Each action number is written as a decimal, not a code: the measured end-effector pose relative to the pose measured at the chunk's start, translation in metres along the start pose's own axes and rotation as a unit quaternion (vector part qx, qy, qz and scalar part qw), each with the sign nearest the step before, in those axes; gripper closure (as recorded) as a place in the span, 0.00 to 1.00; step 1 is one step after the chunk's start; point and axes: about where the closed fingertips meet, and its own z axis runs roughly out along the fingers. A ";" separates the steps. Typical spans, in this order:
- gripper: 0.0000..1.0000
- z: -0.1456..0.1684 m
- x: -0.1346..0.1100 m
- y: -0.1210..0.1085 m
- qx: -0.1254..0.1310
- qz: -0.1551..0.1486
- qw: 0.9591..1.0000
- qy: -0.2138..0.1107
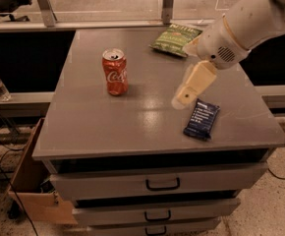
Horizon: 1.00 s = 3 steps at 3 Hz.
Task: Pick coke can
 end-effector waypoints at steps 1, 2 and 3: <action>0.00 0.034 -0.032 -0.015 -0.024 0.019 0.997 -0.074; 0.00 0.062 -0.061 -0.022 -0.043 0.030 0.989 -0.141; 0.00 0.092 -0.095 -0.029 -0.057 0.045 0.974 -0.216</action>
Offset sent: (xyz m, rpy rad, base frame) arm 0.0749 0.1325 -0.0097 0.5317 0.0138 0.0545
